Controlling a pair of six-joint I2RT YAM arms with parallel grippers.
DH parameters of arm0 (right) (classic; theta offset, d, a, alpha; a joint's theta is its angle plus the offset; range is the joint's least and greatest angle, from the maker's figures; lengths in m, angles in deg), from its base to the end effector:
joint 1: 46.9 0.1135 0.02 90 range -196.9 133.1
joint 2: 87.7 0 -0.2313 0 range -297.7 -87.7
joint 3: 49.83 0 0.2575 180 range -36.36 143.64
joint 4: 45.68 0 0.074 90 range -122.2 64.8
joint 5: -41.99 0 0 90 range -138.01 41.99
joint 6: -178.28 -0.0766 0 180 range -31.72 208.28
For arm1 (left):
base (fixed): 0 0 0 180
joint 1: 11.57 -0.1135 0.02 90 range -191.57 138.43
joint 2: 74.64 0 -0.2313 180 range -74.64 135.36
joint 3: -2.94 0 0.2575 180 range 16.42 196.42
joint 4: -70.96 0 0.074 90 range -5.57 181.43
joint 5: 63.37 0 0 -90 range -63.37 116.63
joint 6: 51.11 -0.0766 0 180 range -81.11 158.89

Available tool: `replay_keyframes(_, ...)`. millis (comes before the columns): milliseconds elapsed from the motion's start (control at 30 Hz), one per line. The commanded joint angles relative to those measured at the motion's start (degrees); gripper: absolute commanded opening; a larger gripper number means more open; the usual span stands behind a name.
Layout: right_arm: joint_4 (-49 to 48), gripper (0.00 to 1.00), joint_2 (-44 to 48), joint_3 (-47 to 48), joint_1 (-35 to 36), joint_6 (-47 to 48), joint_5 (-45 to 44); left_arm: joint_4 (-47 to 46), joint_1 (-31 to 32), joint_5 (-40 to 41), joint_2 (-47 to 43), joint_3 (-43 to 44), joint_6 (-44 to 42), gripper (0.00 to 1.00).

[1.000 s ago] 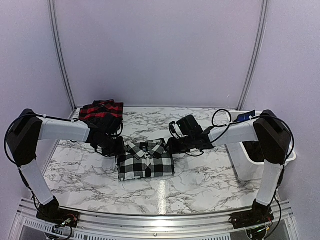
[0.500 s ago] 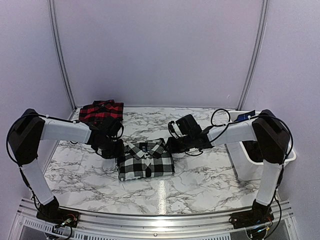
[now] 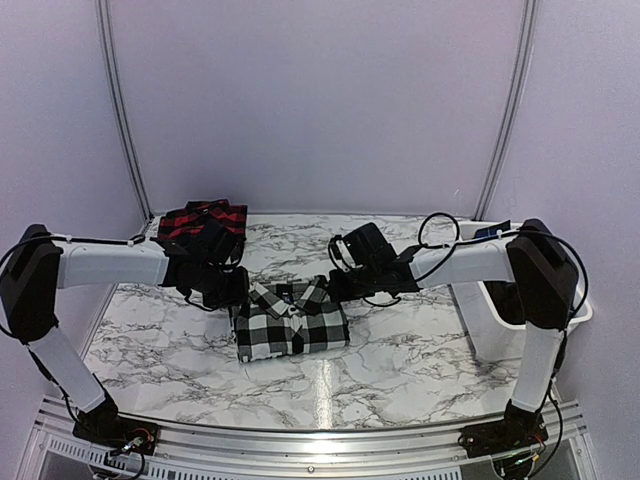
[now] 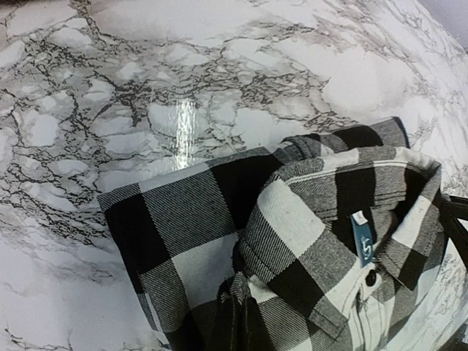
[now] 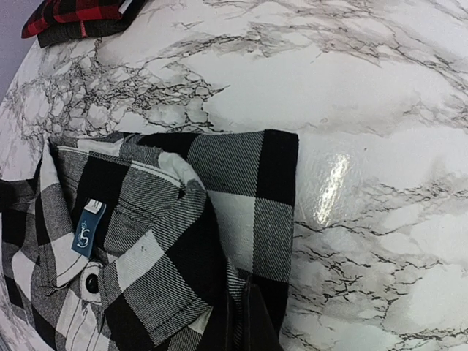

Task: Fold and stack the long sleeve shirts
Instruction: Adjust the square-folded shirt at the center of the board.

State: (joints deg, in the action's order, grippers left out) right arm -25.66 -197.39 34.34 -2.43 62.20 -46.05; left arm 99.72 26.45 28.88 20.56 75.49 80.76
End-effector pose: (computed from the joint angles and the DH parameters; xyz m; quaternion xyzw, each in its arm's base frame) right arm 0.3091 0.3071 0.1129 -0.1543 0.9126 0.2314 0.2997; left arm 0.2953 -0.2271 0.1270 -0.0382 0.9429 -0.1979 0.2652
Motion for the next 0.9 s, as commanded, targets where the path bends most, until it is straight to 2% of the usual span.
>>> replay_keyframes(0,1.64,0.0,0.38,3.31,1.61,1.41,-5.52,1.24,0.21,2.01,-4.65,-0.96,-0.6,0.0)
replay_keyframes(200,0.84,0.0,-2.67,6.87,1.75,2.31,-6.34,1.26,-0.77,5.18,-5.47,-3.78,0.63,0.0)
replay_keyframes(300,0.4,0.0,-6.37,9.41,1.76,3.45,-6.65,1.21,-1.38,8.11,-4.14,-5.41,1.17,0.0)
replay_keyframes(500,-0.04,0.01,-13.59,13.54,0.7,4.85,-6.24,-0.3,-2.84,8.97,1.24,-6.85,2.14,0.0)
replay_keyframes(567,1.11,0.06,-15.15,14.99,0.38,5.13,-6.18,-0.85,-2.91,9.43,1.41,-7.46,3.09,0.0)
replay_keyframes(733,2.91,0.28,-12.16,15.3,0.32,5.46,-7.34,-3.11,-2.95,9.41,-2.11,-10.13,3.53,0.0)
replay_keyframes(867,5.52,0.35,-7.34,15.72,0.93,5.49,-9.33,-3.88,-2.95,9.76,-7.24,-11.52,3.13,0.0)
